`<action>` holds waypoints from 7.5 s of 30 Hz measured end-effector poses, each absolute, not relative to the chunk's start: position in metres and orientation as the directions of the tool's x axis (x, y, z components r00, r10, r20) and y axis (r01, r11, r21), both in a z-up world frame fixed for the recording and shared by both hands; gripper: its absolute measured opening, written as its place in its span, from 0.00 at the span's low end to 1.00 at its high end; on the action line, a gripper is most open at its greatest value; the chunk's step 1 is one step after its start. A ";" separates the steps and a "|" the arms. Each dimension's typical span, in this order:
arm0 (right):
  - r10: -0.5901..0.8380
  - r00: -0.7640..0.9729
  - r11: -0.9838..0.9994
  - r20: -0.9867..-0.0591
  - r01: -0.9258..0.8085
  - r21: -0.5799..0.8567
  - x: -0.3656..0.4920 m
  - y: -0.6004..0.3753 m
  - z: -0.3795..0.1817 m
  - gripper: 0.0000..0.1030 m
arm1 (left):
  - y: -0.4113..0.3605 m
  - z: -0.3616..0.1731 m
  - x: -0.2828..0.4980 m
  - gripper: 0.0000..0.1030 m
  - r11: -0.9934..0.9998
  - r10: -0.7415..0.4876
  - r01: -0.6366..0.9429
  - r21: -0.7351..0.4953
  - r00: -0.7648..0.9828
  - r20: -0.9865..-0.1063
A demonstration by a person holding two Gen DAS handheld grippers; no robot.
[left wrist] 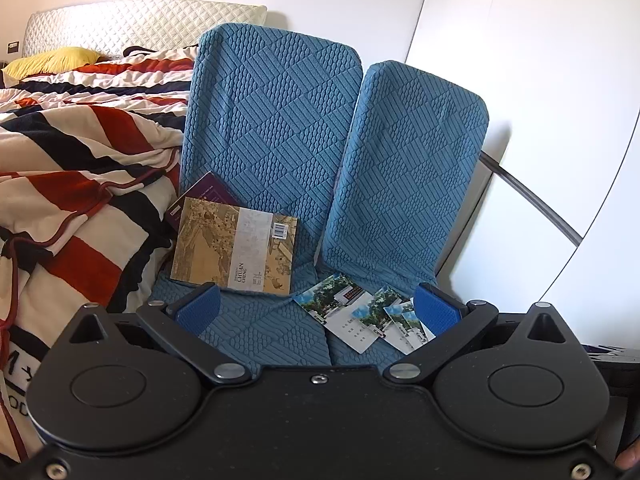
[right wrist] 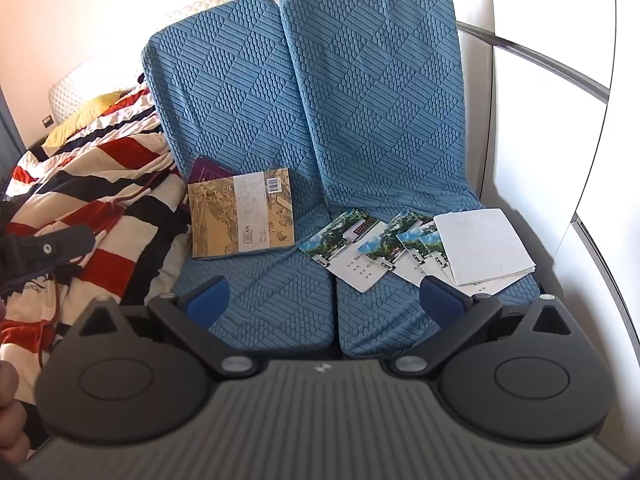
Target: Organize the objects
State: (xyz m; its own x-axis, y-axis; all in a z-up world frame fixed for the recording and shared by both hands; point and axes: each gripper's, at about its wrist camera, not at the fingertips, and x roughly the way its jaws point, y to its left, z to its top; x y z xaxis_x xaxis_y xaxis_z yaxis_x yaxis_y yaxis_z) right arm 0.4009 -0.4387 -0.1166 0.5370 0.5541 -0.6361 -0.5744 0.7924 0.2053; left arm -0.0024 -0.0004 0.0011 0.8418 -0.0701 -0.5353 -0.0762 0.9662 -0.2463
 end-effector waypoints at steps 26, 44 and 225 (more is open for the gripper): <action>0.512 0.516 0.803 -0.687 -0.572 0.168 0.431 -0.431 -0.208 1.00 | -0.006 -0.104 0.033 1.00 0.969 -0.095 -0.064 -0.238 0.794 -0.600; 0.570 0.535 0.763 -0.623 -0.626 0.162 0.415 -0.438 -0.184 1.00 | -0.026 -0.083 0.020 1.00 0.973 -0.108 -0.026 -0.228 0.826 -0.554; 0.840 0.109 0.436 -0.531 -0.718 0.543 0.676 -0.108 -0.384 0.86 | 0.239 -0.337 0.441 1.00 0.879 0.012 -0.385 -0.283 0.609 -0.793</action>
